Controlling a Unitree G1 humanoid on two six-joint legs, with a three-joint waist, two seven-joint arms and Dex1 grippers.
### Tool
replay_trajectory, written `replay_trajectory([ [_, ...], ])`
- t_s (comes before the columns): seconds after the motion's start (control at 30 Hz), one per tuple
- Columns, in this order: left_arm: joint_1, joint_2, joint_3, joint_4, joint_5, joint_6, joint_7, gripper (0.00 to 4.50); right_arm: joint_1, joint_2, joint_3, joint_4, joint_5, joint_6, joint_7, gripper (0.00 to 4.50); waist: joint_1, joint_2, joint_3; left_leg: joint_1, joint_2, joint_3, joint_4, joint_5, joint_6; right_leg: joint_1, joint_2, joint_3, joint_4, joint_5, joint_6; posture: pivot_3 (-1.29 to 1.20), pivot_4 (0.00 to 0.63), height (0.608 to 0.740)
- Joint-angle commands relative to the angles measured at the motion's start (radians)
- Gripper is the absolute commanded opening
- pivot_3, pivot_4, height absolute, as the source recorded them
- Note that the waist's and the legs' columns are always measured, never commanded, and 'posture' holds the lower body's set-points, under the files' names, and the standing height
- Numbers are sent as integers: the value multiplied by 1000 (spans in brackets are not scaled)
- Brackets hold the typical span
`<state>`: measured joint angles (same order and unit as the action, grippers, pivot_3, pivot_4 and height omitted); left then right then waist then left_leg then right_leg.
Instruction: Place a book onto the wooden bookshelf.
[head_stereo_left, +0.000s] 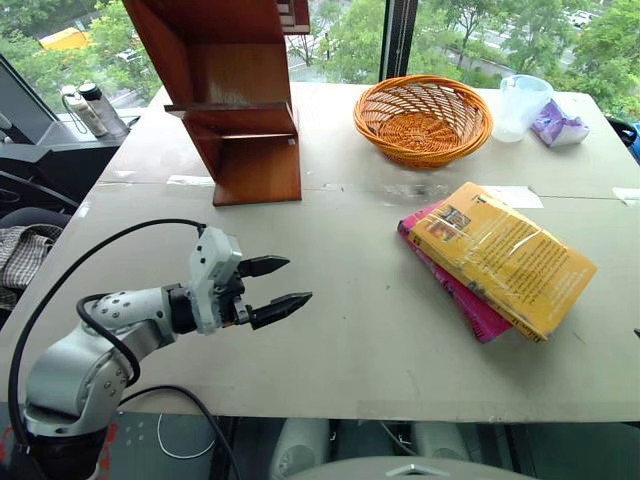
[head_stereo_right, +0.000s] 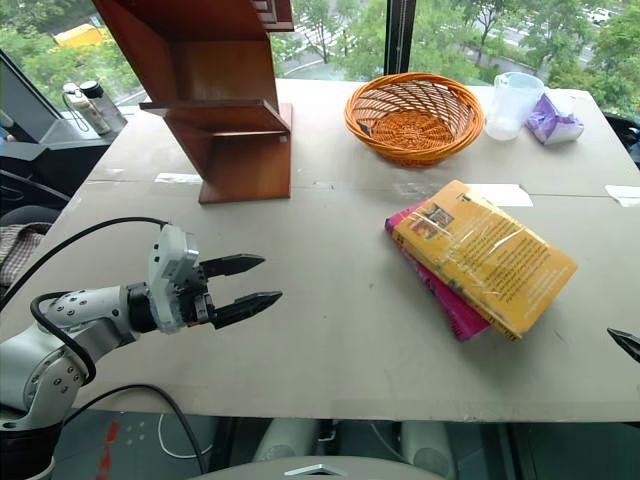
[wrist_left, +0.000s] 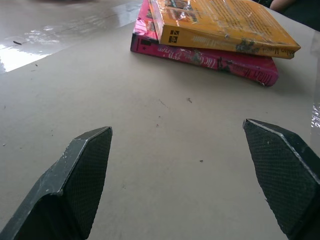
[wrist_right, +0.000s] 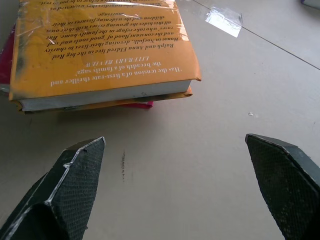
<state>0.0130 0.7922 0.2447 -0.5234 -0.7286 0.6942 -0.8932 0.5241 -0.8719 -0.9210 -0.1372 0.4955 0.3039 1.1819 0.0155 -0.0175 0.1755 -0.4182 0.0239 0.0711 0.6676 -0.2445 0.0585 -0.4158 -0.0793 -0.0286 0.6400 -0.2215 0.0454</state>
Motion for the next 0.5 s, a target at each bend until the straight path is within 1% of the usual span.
replay_trajectory([
  [0.03,-56,-3,-4,-11,-29,-14,-10,4326,-55,-21,-5,-34,-3,7,-66,4457,0,0,0,0,0,0,0,0,0,0,0,0,0,0,0,0,150,733],
  [0.1,-131,-23,-25,-28,-79,-3,-11,4326,-145,-58,25,-100,36,119,-168,4457,-2,0,0,0,0,0,0,0,0,0,0,-1,0,-1,1,0,150,733],
  [0.13,-154,-26,-34,-36,-93,1,-15,4326,-172,-79,37,-127,46,176,-197,4457,-3,0,0,0,0,0,1,0,0,0,0,-1,1,-1,2,0,150,733],
  [0.17,-171,-29,-43,-43,-99,3,-18,4326,-195,-109,58,-153,22,214,-227,4457,-5,2,0,0,0,1,2,0,0,0,0,-1,1,0,2,0,150,733],
  [0.23,-211,-43,-58,-52,-123,15,-5,4326,-275,-181,112,-183,58,329,-262,4457,-5,2,-1,2,0,3,2,0,0,0,-1,0,2,0,1,0,150,733],
  [0.27,-227,-45,-68,-59,-130,18,-1,4326,-323,-207,142,-183,69,368,-285,4457,-6,2,0,3,0,2,1,2,4,1,0,0,2,1,0,0,150,733],
  [0.3,-237,-46,-74,-63,-135,21,2,4326,-357,-220,161,-182,77,397,-300,4457,-3,2,0,2,0,2,1,3,5,0,0,-1,2,2,-2,0,150,733],
  [0.33,-250,-50,-86,-66,-133,16,0,4446,-433,-248,243,-153,50,427,-345,4235,-2,1,0,1,0,1,1,3,5,0,1,-1,2,2,-3,0,150,733],
  [0.37,-258,-55,-98,-76,-133,15,8,4500,-480,-269,295,-126,26,441,-372,3932,-1,1,0,1,0,1,1,3,5,0,2,-1,2,2,-3,0,150,733],
  [0.4,-267,-61,-111,-80,-129,8,9,4500,-543,-288,374,-104,-2,445,-390,3639,-1,1,0,1,0,1,1,3,4,0,6,-2,1,2,-3,0,150,733],
  [0.43,-275,-65,-124,-79,-118,-4,4,4500,-646,-291,477,-73,-34,475,-428,3168,-2,0,0,0,-1,2,1,3,5,-1,6,-2,1,2,-3,0,150,733],
  [0.5,-282,-70,-146,-84,-101,-19,2,4500,-777,-293,613,-23,-89,505,-463,2111,-3,0,1,-1,-1,2,1,3,5,-1,6,-2,0,2,-3,0,150,733],
])
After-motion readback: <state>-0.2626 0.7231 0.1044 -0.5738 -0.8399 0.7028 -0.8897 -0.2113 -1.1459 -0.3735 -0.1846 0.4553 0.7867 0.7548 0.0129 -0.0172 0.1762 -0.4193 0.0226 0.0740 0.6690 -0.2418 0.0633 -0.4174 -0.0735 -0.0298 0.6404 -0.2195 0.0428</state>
